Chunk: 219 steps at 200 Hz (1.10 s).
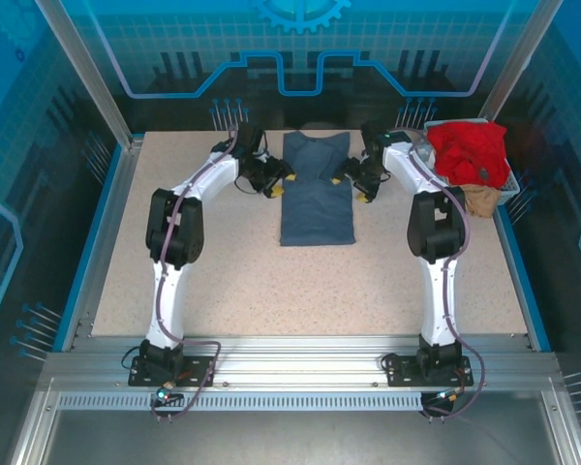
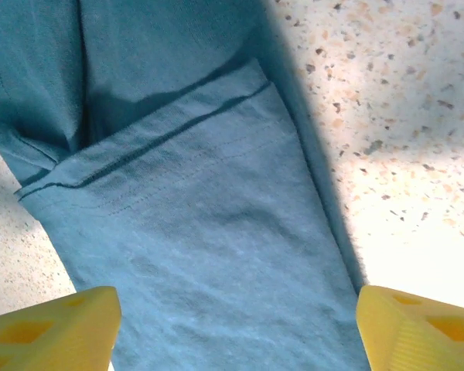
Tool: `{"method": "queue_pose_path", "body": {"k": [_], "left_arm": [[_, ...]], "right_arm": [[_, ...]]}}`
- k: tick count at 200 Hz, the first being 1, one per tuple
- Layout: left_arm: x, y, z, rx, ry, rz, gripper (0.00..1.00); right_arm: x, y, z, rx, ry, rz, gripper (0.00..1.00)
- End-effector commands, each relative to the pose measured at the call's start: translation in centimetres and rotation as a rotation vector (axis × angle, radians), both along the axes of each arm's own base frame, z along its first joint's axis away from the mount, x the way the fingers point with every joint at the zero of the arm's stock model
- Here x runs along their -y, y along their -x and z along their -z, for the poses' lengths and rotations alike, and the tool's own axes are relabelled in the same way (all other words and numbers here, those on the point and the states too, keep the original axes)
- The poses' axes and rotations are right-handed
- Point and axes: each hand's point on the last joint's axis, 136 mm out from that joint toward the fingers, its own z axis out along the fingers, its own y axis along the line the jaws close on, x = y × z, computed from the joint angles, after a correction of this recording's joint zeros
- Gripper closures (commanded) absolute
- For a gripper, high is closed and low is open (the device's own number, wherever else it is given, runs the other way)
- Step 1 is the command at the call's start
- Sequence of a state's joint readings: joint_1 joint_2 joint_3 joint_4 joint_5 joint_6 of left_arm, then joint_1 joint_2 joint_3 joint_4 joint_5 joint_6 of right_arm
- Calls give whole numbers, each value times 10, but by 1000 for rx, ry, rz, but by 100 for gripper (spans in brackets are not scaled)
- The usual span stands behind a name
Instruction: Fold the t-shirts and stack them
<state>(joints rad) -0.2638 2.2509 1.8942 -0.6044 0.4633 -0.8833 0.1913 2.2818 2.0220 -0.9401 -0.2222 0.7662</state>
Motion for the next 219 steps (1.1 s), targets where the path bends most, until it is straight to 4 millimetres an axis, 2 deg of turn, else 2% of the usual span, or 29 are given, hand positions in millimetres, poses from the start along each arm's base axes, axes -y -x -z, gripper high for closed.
{"method": "queue_pose_path", "body": {"k": [1,17,36,53,71,97,120,144,160,173,187,197,219], "left_arm": [[-9,49,-24,-4,-13,6,48],[-15,90,-10,-61,1,-48,51],[-16,125,7,-101,25,-117,52],[-2,140,22,-139,66,-142,49],[10,139,39,-171,127,-195,46],[16,127,49,-170,171,-261,46],[20,127,58,-190,151,-260,49],[22,125,70,-207,151,-266,58],[23,124,76,-212,146,-267,67],[23,122,78,-209,137,-261,81],[22,122,77,-203,119,-248,97],[20,126,74,-200,106,-235,100],[15,146,66,-203,72,-187,100]], "right_arm": [[15,30,-38,39,6,-28,21],[18,62,-32,23,-1,-22,27],[15,102,-19,-10,-43,3,35],[9,124,-5,-35,-92,39,38],[3,138,16,-86,-161,90,38],[-5,141,33,-128,-236,138,38],[-12,141,40,-168,-256,146,41],[-15,138,47,-197,-277,169,47],[-14,135,52,-204,-265,174,52],[-12,132,56,-205,-250,181,64],[-12,130,57,-202,-241,178,86],[-12,130,54,-198,-228,168,100],[-11,147,42,-196,-179,126,100]]}}
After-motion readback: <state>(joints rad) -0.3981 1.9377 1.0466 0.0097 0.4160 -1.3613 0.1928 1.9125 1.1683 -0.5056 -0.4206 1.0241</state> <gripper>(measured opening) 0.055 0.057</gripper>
